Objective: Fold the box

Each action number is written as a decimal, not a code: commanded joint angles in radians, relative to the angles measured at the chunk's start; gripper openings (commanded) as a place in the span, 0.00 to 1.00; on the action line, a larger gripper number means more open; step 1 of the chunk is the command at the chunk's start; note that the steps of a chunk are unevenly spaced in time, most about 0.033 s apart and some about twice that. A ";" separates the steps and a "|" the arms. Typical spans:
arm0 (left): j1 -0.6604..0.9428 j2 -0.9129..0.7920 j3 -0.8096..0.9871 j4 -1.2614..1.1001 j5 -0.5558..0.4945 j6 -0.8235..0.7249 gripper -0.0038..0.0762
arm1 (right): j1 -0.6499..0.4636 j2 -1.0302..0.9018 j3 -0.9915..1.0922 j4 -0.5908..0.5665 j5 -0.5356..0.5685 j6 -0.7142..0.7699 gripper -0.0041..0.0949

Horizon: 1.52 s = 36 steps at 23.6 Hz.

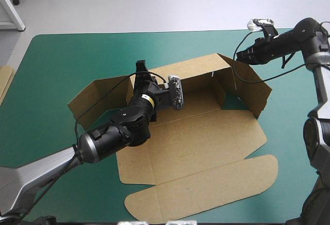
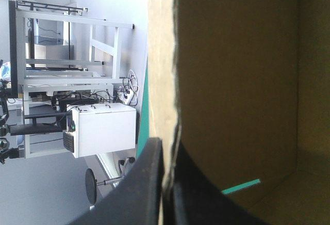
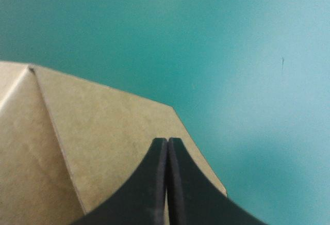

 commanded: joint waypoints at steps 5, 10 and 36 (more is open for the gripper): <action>-0.011 -0.039 -0.023 0.036 -0.014 -0.018 0.04 | -0.064 -0.232 0.253 0.077 -0.170 -0.099 0.02; -0.009 -0.039 -0.023 0.049 -0.013 -0.049 0.04 | -0.136 -0.234 0.257 0.098 -0.108 -0.078 0.02; -0.009 -0.017 0.065 0.365 -0.096 -0.283 0.04 | -0.136 -0.506 0.837 0.428 -0.306 -0.573 0.02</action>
